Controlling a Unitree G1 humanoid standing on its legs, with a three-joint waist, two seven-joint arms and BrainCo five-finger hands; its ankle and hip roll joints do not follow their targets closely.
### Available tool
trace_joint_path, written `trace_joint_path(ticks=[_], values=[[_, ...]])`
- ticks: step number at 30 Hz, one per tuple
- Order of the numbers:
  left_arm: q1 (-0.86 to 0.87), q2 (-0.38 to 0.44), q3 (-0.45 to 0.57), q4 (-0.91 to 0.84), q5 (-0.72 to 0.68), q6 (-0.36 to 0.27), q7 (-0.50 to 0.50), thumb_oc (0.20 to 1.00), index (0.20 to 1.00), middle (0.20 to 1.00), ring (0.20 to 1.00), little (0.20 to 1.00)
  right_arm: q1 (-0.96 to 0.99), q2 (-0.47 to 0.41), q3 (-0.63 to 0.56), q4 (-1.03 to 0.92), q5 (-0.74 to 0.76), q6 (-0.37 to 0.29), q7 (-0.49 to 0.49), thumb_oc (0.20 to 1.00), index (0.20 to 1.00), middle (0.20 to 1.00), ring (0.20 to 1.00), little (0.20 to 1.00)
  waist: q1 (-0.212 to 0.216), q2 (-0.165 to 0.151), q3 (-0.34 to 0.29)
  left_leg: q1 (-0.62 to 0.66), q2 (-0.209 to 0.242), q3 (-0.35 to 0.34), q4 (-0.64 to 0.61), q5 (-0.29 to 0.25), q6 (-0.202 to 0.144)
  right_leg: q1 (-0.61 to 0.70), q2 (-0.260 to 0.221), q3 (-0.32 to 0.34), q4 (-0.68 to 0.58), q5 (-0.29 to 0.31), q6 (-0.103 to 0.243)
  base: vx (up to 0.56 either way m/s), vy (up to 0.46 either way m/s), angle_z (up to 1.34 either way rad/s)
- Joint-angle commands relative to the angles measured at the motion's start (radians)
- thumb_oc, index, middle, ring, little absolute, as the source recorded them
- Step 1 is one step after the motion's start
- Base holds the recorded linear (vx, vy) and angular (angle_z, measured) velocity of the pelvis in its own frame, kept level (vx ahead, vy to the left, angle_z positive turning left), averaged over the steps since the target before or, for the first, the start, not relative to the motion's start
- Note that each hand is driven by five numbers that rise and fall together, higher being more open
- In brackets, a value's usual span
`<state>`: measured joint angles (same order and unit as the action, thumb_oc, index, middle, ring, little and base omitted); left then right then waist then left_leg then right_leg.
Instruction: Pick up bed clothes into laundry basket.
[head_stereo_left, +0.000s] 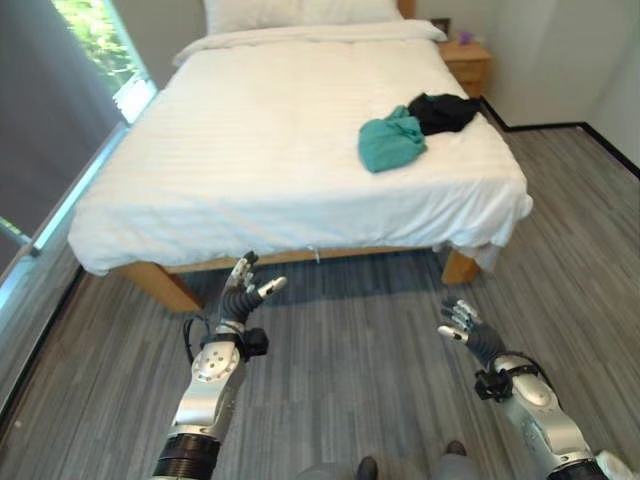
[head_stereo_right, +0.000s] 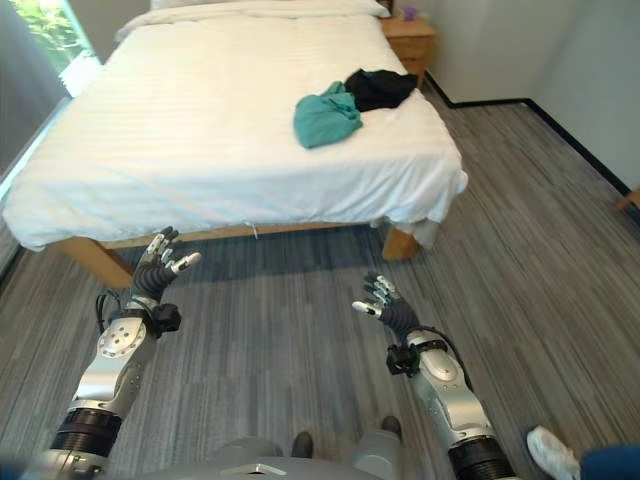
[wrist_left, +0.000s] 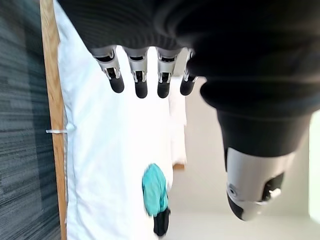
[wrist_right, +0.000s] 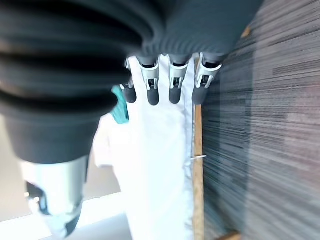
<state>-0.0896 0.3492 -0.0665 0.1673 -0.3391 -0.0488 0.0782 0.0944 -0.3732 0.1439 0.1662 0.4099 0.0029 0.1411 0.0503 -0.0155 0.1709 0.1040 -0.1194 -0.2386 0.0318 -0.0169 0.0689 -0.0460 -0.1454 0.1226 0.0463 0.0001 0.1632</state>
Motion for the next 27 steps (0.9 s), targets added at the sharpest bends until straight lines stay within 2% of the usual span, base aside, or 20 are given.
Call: trace_joint_path(ticks=[1,2,3,4,7,8,12,15,24,27], values=[[0.002,0.000,-0.029,-0.083,0.010,-0.062,-0.040,1.000,1.000,1.000,1.000,1.000,-0.027,-0.022,-0.074,-0.084,0.003,-0.078,0.015,1.000,1.000,1.000,1.000,1.000,0.004,-0.041,-0.018,-0.099,0.121,0.113,0.004,0.016,-0.097,0.092,-0.003,-0.085,-0.063,0.013,0.005,0.07,-0.355,0.96],[-0.001,-0.004,-0.036,-0.084,0.005,-0.065,-0.042,1.000,1.000,1.000,1.000,1.000,-0.031,-0.029,-0.084,-0.080,0.007,-0.087,0.012,1.000,1.000,1.000,1.000,1.000,0.006,-0.042,-0.014,-0.108,0.125,0.109,0.029,0.014,-0.113,0.113,0.003,-0.107,-0.072,0.008,-0.003,0.07,-0.358,0.61],[-0.002,-0.004,-0.036,-0.085,0.005,-0.065,-0.042,1.000,1.000,1.000,1.000,1.000,-0.032,-0.030,-0.084,-0.078,0.007,-0.088,0.012,1.000,1.000,1.000,1.000,1.000,0.000,-0.041,-0.012,-0.109,0.125,0.103,0.034,0.012,-0.114,0.118,0.003,-0.114,-0.075,0.009,-0.004,0.02,-0.278,0.44],[-0.009,-0.009,-0.045,-0.080,-0.012,-0.063,-0.048,1.000,1.000,1.000,1.000,1.000,-0.026,-0.032,-0.102,-0.088,0.038,-0.102,0.001,1.000,1.000,1.000,1.000,1.000,-0.010,-0.047,0.005,-0.151,0.142,0.137,0.096,0.025,-0.140,0.143,0.003,-0.165,-0.083,0.010,-0.020,-0.04,-0.217,0.67],[0.000,-0.013,-0.049,-0.077,-0.019,-0.055,-0.064,1.000,1.000,1.000,1.000,1.000,-0.012,-0.050,-0.120,-0.100,0.014,-0.096,-0.010,1.000,1.000,1.000,1.000,1.000,-0.032,-0.043,0.013,-0.155,0.175,0.230,0.085,0.039,-0.140,0.161,0.008,-0.208,-0.092,0.007,-0.035,-0.03,-0.164,0.86],[0.010,-0.013,-0.050,-0.084,-0.018,-0.053,-0.072,1.000,1.000,1.000,1.000,1.000,-0.001,-0.049,-0.132,-0.115,0.012,-0.095,-0.011,1.000,1.000,1.000,1.000,1.000,-0.037,-0.036,0.007,-0.144,0.183,0.241,0.059,0.045,-0.142,0.164,0.016,-0.212,-0.099,0.002,-0.037,0.02,-0.078,0.37],[0.032,-0.017,-0.076,-0.086,-0.017,-0.045,-0.070,1.000,1.000,1.000,1.000,1.000,0.040,-0.026,-0.156,-0.126,0.002,-0.096,-0.032,1.000,1.000,1.000,1.000,1.000,-0.063,-0.015,-0.018,-0.089,0.189,0.231,-0.041,0.066,-0.145,0.153,0.039,-0.204,-0.101,-0.005,-0.041,0.05,-0.033,0.11],[0.047,-0.013,-0.078,-0.098,-0.022,-0.040,-0.077,1.000,1.000,1.000,1.000,1.000,0.053,-0.014,-0.169,-0.124,0.004,-0.097,-0.039,1.000,1.000,1.000,1.000,1.000,-0.067,-0.013,-0.020,-0.087,0.191,0.229,-0.049,0.072,-0.143,0.145,0.044,-0.194,-0.104,0.004,-0.043,0.01,-0.004,-0.23],[0.099,-0.010,-0.068,-0.085,-0.043,-0.029,-0.081,1.000,1.000,1.000,1.000,1.000,0.054,0.001,-0.154,-0.122,-0.020,-0.095,-0.049,1.000,1.000,1.000,1.000,1.000,-0.069,-0.016,-0.023,-0.050,0.186,0.241,-0.058,0.042,-0.127,0.140,0.044,-0.153,-0.100,0.007,-0.041,0.03,0.033,-0.15],[0.086,-0.008,-0.064,-0.077,-0.036,-0.030,-0.069,1.000,1.000,1.000,1.000,1.000,0.036,0.007,-0.141,-0.117,-0.013,-0.099,-0.052,1.000,1.000,1.000,1.000,1.000,-0.066,-0.016,-0.007,-0.043,0.190,0.253,-0.058,0.028,-0.124,0.103,0.044,-0.146,-0.047,0.001,-0.034,-0.07,0.029,-0.06]])
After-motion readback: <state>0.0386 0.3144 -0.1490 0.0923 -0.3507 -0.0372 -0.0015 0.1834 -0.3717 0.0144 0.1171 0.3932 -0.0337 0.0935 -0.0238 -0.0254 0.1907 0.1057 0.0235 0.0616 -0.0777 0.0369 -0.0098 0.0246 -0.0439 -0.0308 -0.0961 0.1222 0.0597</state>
